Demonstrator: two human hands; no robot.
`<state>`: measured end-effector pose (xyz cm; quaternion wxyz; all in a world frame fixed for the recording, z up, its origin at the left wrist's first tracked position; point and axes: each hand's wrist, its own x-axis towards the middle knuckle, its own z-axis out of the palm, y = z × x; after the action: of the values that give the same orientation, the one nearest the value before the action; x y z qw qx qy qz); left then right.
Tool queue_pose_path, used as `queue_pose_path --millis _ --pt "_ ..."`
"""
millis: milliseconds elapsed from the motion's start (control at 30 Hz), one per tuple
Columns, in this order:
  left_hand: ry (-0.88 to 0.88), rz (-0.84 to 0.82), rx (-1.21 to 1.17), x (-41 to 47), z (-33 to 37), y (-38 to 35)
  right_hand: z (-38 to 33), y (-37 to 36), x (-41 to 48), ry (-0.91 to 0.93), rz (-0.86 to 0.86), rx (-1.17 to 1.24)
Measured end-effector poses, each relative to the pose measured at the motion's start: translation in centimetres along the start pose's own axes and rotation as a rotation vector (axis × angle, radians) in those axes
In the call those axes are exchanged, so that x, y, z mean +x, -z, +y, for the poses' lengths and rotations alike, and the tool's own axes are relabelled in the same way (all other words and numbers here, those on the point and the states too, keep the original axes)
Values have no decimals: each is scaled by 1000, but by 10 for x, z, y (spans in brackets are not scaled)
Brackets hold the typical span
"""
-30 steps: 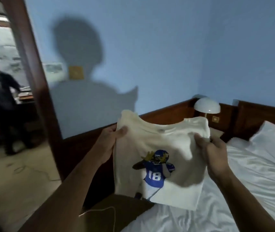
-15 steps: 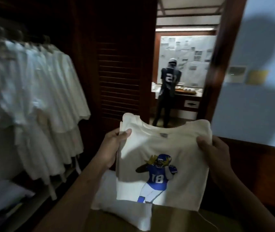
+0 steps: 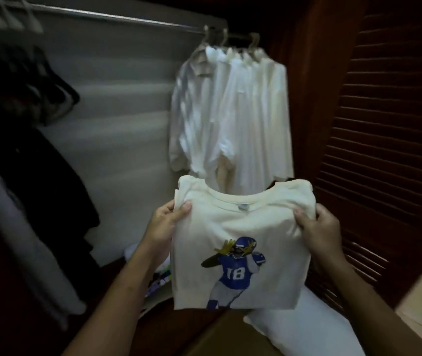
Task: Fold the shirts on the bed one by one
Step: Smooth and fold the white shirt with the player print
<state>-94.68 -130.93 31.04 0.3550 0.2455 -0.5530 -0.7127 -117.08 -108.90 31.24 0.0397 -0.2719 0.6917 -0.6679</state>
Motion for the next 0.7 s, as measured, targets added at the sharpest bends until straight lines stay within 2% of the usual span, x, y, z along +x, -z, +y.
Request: queue_pose_path --millis 400,567,700 --pt "78 474 66 122 -58 147 112 -254 128 -118 -383 87" --pt "64 621 38 169 -113 194 182 -336 168 -60 -571 16" --pt "78 693 -37 203 -177 239 254 -399 179 -99 -630 38"
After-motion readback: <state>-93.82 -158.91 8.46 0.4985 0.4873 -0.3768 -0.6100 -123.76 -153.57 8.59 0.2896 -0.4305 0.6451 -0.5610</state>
